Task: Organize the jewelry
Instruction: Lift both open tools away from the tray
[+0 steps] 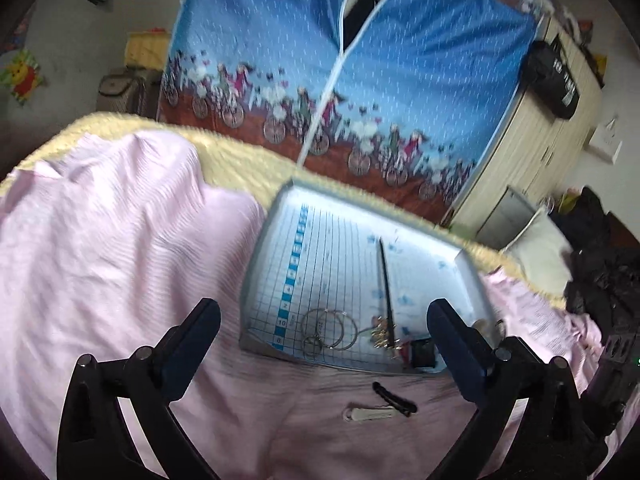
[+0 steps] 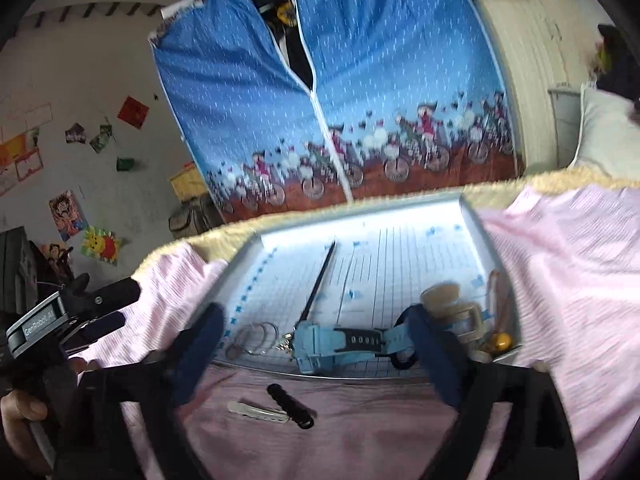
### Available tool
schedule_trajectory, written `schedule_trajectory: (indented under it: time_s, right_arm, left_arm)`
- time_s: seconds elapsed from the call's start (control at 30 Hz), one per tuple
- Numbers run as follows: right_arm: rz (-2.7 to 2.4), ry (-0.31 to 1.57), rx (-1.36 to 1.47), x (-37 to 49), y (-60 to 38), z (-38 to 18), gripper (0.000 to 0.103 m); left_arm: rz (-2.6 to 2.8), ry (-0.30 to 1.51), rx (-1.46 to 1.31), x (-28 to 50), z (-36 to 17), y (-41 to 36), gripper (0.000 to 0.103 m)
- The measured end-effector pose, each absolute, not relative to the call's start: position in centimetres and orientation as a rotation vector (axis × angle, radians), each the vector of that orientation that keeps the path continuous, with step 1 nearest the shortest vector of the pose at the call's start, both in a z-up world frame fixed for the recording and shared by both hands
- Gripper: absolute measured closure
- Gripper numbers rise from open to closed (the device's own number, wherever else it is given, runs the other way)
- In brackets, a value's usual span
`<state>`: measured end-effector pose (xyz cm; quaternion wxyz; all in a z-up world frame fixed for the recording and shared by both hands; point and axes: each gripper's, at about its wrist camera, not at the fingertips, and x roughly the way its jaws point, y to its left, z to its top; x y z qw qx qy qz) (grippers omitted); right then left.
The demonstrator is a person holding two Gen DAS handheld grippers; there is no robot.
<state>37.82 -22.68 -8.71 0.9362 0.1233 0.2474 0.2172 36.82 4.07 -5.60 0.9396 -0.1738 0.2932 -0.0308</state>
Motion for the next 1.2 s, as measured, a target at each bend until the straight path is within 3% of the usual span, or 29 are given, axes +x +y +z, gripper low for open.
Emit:
schedule_trajectory:
  time_s: [0.5, 0.83, 1.2]
  right_arm:
    - [0.39, 0.372, 0.104, 25.9, -24.7, -3.9, 0.0]
    - [0.334, 0.447, 0.102, 20.0, -25.9, -4.8, 0.0]
    - [0.291, 0.545, 0.097, 19.4, -25.5, -6.8, 0.0]
  left_arm:
    - [-0.065, 0.391, -0.293, 24.2, -1.8, 2.2, 0.002]
    - [-0.092, 0.44, -0.207, 19.4, -3.3, 0.6, 0.002]
    - [-0.091, 0.468, -0.146, 17.1, -4.1, -0.1, 0.002]
